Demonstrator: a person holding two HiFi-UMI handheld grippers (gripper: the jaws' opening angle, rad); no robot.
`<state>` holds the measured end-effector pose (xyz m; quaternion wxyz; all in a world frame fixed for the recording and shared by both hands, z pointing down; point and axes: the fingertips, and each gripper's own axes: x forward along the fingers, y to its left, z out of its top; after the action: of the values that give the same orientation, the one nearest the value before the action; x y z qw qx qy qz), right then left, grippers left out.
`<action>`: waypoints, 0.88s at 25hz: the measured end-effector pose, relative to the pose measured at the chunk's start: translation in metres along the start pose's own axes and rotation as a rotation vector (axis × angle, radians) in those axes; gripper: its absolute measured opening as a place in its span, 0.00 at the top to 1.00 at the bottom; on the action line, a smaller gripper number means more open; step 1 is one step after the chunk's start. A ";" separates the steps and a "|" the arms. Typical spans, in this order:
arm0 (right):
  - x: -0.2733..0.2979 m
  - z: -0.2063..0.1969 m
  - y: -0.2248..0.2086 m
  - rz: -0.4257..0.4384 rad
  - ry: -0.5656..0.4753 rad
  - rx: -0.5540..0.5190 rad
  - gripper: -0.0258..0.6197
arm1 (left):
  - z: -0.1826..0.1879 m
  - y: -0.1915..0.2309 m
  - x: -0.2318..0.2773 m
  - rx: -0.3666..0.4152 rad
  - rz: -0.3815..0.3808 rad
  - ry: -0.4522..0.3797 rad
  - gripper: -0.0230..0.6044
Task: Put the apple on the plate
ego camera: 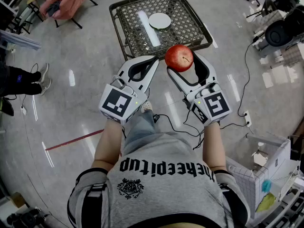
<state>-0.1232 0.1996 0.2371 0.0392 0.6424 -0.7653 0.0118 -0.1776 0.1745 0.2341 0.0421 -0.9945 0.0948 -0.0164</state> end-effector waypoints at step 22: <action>0.047 -0.009 -0.022 -0.023 0.015 0.010 0.38 | -0.017 0.048 0.030 -0.018 -0.034 0.032 0.93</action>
<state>-0.1087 0.1502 0.2489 0.0419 0.6513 -0.7574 0.0201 -0.1582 0.1209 0.2477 0.0315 -0.9959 0.0786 -0.0320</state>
